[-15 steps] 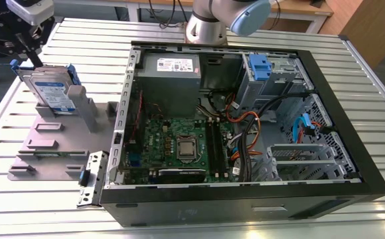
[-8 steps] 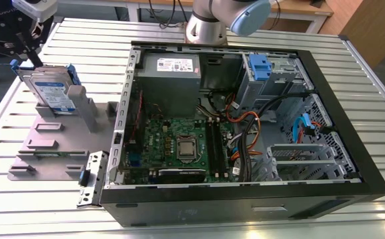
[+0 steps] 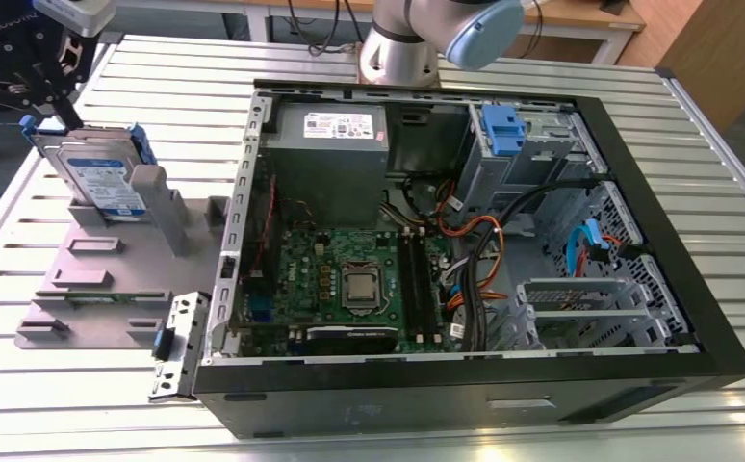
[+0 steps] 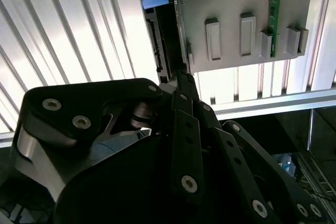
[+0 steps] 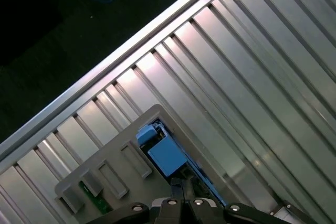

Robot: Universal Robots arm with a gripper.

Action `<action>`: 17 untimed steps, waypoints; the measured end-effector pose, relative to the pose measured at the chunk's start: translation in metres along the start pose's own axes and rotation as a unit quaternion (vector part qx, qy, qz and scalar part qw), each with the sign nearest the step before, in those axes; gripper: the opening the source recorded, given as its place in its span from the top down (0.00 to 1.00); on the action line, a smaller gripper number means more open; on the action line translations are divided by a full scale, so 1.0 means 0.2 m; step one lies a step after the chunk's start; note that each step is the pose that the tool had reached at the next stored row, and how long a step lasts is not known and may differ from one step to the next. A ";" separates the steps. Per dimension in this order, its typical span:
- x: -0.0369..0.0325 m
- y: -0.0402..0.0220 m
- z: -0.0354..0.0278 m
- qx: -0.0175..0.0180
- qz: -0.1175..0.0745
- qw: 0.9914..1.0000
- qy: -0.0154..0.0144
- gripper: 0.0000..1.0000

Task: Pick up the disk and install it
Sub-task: 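Pick up the disk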

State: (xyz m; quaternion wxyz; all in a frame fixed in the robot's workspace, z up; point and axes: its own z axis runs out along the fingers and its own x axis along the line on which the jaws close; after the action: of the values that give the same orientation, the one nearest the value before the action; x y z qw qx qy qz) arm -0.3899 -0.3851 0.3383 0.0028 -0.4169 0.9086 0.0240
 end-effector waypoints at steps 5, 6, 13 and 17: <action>0.000 0.000 0.000 0.000 -0.002 1.000 0.000 0.89; 0.000 0.000 0.000 0.000 -0.002 1.000 0.000 0.89; 0.000 0.000 0.000 0.000 -0.018 1.000 0.001 0.89; 0.000 0.000 0.000 -0.001 -0.021 1.000 0.001 0.89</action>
State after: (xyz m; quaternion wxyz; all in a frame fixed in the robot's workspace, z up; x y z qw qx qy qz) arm -0.3899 -0.3851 0.3383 0.0023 -0.4356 0.8998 0.0240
